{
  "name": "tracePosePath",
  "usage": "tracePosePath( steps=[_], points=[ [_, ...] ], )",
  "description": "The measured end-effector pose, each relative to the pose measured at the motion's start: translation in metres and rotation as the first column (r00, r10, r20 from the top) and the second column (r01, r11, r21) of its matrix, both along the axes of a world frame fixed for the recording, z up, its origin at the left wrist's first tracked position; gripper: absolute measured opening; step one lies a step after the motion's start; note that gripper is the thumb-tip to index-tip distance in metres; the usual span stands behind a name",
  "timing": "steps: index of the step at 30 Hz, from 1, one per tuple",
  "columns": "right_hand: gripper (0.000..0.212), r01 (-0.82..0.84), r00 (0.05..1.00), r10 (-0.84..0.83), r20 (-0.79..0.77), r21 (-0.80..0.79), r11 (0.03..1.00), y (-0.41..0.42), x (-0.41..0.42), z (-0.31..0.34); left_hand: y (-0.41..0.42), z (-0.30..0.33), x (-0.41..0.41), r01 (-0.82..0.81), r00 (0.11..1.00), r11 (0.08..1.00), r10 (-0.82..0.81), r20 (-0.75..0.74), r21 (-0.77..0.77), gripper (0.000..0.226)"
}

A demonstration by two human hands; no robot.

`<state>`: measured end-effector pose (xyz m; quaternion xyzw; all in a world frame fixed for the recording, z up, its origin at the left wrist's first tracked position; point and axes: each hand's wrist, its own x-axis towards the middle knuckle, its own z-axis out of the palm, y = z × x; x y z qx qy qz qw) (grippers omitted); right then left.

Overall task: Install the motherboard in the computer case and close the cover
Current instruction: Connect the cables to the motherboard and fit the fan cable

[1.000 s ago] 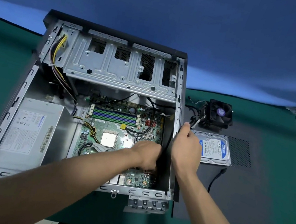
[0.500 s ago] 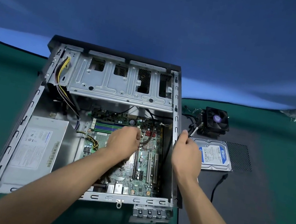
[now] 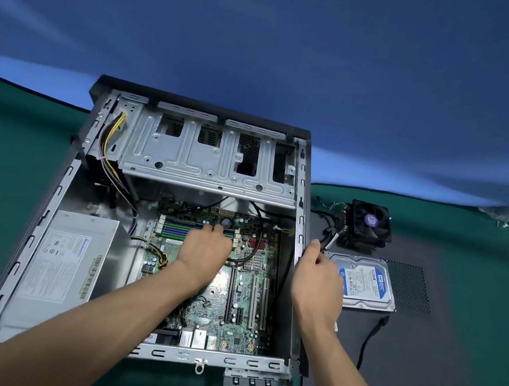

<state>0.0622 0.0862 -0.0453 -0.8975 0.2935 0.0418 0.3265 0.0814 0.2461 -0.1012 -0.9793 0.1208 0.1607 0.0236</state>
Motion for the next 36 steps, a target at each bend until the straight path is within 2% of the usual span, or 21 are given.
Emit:
tracePosePath(
  steps=[2,4,7,9,12,15,17,19,21,23,24,25,27,28,29,31,33,36],
  points=[
    [0.053,-0.003,1.0,0.003,0.003,-0.006,1.0,0.0,0.0,0.0,-0.003,-0.002,-0.002,0.014,1.0,0.998,-0.013,0.006,-0.068,0.031],
    [0.052,-0.008,1.0,0.008,0.005,-0.015,1.0,0.0,0.0,0.0,-0.009,-0.003,-0.004,0.001,0.999,0.978,-0.01,-0.041,-0.208,0.031],
    [0.052,-0.017,1.0,0.017,-0.002,-0.032,0.999,0.0,0.001,0.0,-0.02,-0.002,-0.005,-0.116,0.986,0.883,0.049,-0.158,-0.454,0.012],
    [0.052,-0.016,1.0,0.016,-0.005,-0.037,0.999,0.0,0.001,0.0,-0.028,-0.002,0.0,-0.188,0.974,0.818,0.082,-0.213,-0.543,0.019],
    [0.053,-0.007,1.0,0.007,-0.01,-0.029,1.0,0.0,0.002,-0.002,-0.038,-0.002,0.007,-0.176,0.98,0.815,0.094,-0.173,-0.552,0.017],
    [0.051,0.009,1.0,-0.009,-0.013,-0.027,1.0,0.0,0.001,-0.002,-0.042,-0.005,0.008,-0.022,1.0,0.909,0.016,-0.018,-0.417,0.011],
    [0.051,0.009,1.0,-0.009,-0.012,-0.021,1.0,0.0,0.001,-0.001,-0.044,-0.005,0.007,0.048,0.997,0.937,-0.023,0.077,-0.346,0.01],
    [0.051,0.008,1.0,-0.009,-0.017,-0.019,1.0,0.0,0.001,-0.001,-0.043,-0.004,0.008,0.017,0.997,0.923,0.014,0.075,-0.385,0.014],
    [0.052,0.007,1.0,-0.007,-0.015,-0.018,1.0,0.001,0.001,0.0,-0.038,-0.004,0.007,-0.091,0.996,0.881,0.09,-0.023,-0.464,0.018],
    [0.052,0.007,1.0,-0.007,-0.009,-0.016,1.0,0.001,0.001,0.0,-0.034,-0.006,0.004,-0.283,0.955,0.805,0.186,-0.232,-0.522,0.032],
    [0.052,0.007,1.0,-0.007,-0.007,-0.015,1.0,0.001,0.001,0.0,-0.033,-0.007,0.004,-0.402,0.905,0.74,0.231,-0.357,-0.539,0.037],
    [0.052,0.007,1.0,-0.008,-0.006,-0.014,1.0,0.001,0.001,0.0,-0.033,-0.009,0.004,-0.512,0.845,0.649,0.267,-0.463,-0.562,0.038],
    [0.052,0.007,1.0,-0.007,-0.007,-0.01,1.0,0.001,0.001,0.001,-0.035,-0.01,0.007,-0.697,0.713,0.396,0.292,-0.637,-0.598,0.027],
    [0.053,0.007,1.0,-0.007,-0.005,-0.009,1.0,0.001,0.001,0.0,-0.035,-0.01,0.008,-0.753,0.657,0.288,0.282,-0.699,-0.591,0.02],
    [0.053,0.007,1.0,-0.007,-0.003,-0.011,1.0,0.001,0.001,0.0,-0.036,-0.01,0.01,-0.779,0.627,0.222,0.263,-0.734,-0.586,0.017],
    [0.053,0.002,1.0,-0.002,-0.004,-0.019,1.0,0.001,0.001,0.0,-0.039,-0.011,0.008,-0.773,0.635,0.177,0.21,-0.744,-0.61,0.012],
    [0.053,-0.001,1.0,0.001,-0.005,-0.025,1.0,0.001,0.001,0.0,-0.042,-0.011,0.006,-0.738,0.674,0.185,0.173,-0.718,-0.649,0.011],
    [0.053,0.001,1.0,-0.001,-0.007,-0.019,1.0,0.001,0.001,0.0,-0.042,-0.009,0.008,-0.743,0.669,0.134,0.126,-0.732,-0.656,0.026]
  ],
)
